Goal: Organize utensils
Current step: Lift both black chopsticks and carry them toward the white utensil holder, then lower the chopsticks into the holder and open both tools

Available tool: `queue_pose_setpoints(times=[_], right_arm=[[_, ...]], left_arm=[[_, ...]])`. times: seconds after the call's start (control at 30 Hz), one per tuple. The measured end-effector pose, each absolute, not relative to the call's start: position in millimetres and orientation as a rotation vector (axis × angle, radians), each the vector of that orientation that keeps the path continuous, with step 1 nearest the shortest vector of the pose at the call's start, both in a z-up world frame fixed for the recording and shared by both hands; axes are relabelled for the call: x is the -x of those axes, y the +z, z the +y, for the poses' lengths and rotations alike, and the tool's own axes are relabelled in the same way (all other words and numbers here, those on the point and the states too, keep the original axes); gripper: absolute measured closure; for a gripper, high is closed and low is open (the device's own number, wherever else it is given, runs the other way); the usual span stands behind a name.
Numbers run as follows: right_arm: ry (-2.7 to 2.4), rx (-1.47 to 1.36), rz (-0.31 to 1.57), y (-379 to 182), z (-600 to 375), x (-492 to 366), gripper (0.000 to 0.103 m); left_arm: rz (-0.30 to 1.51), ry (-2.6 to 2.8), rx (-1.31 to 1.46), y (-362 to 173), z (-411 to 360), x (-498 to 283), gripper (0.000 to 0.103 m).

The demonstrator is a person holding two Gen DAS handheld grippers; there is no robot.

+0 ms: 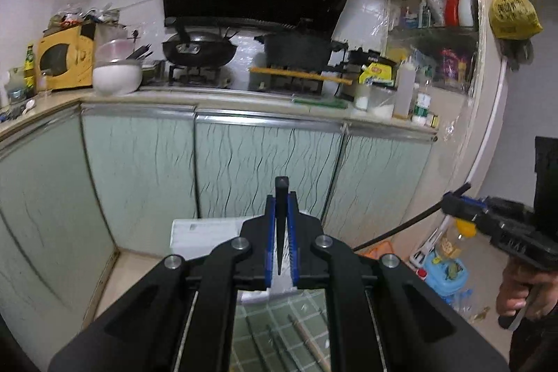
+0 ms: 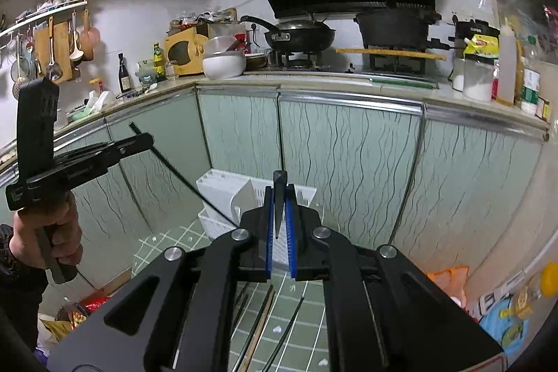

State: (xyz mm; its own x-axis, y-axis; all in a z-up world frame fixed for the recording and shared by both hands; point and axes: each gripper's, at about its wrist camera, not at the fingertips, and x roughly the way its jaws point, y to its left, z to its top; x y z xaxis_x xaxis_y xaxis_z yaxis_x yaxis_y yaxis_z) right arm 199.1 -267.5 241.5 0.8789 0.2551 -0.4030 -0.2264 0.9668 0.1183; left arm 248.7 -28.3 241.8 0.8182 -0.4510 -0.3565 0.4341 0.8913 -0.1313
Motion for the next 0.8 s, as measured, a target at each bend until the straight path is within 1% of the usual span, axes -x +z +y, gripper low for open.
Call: queue_pose_setpoints(times=[0.17,0.3,0.6,0.8], right_arm=[[0.248,-0.058,0.432,248,-268,-222,0.097],[0.25,-0.051,0.452,234,-266,-243,0.097],[0.269,-0.069,0.493,180,-262,-279,0.097],[0.277,-0.07,0.517,164,-259,-293,0.097]], left_arm=[[0.389,-0.501,0.031,253,-43,-270,0.095],[0.388,-0.525,-0.001,247,-57,-289,0.095],[0.443,-0.531,-0.077,188,-76,-318,0.095],[0.473,-0.543,-0.094,166,-81,-327,0.095]])
